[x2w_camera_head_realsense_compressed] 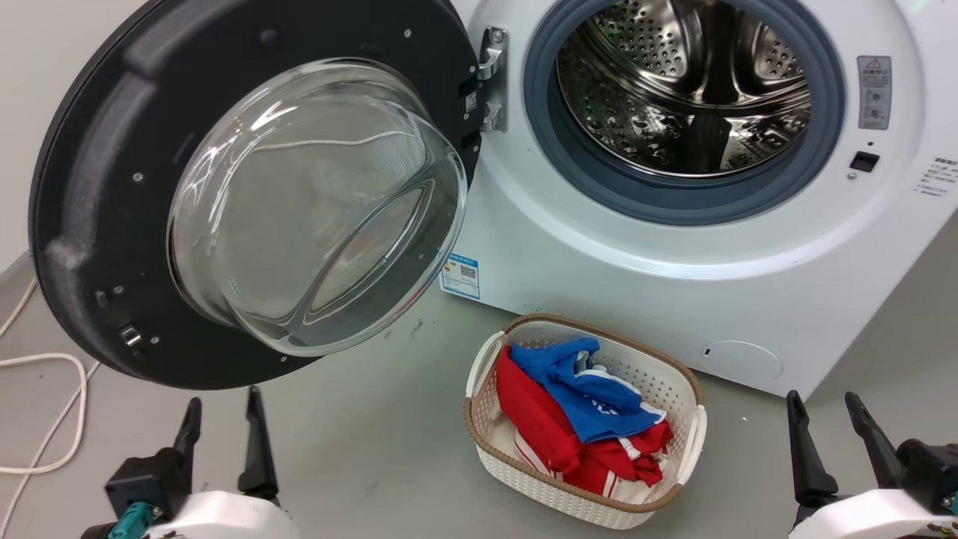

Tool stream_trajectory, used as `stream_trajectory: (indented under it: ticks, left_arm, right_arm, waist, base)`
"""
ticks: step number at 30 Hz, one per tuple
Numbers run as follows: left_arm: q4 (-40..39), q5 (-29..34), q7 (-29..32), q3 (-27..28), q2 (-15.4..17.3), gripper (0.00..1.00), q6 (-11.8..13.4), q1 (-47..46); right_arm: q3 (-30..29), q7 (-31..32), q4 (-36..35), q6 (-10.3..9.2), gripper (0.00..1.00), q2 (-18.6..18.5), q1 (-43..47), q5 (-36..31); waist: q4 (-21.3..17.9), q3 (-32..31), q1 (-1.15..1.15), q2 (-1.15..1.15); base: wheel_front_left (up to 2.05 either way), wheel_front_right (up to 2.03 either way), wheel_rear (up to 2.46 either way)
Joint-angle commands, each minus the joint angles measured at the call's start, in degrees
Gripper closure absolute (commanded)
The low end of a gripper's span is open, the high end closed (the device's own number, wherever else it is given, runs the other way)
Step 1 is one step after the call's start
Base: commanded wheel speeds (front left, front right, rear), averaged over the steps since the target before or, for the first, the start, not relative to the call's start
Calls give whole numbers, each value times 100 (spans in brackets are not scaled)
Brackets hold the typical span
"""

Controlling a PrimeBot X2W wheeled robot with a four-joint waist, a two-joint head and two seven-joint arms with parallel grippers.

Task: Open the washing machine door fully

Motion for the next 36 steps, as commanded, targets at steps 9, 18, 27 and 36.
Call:
stream_trajectory:
  ticks: [9,18,27,36]
  left_arm:
    - [-57,177,49,-388,-56,0,-153,-117]
    - [284,450,-22,-803,-183,0,-342,-527]
    - [655,564,-154,-876,-237,0,-426,-785]
    - [854,590,-221,-774,-296,0,-406,-904]
  right_arm:
    - [106,-9,-214,1,0,36,-45,-7]
    - [201,129,-419,1,0,37,-96,-73]
    - [262,230,-567,1,0,-48,-148,-84]
    - [318,223,-673,1,0,-92,-157,-34]
  waist:
    - [-524,-105,1,0]
    - [-1331,-50,1,0]
    - [-2177,73,1,0]
    - [-2538,188,1,0]
  base:
    - [0,0,0]
    - [0,0,0]
    - [0,0,0]
    - [0,0,0]
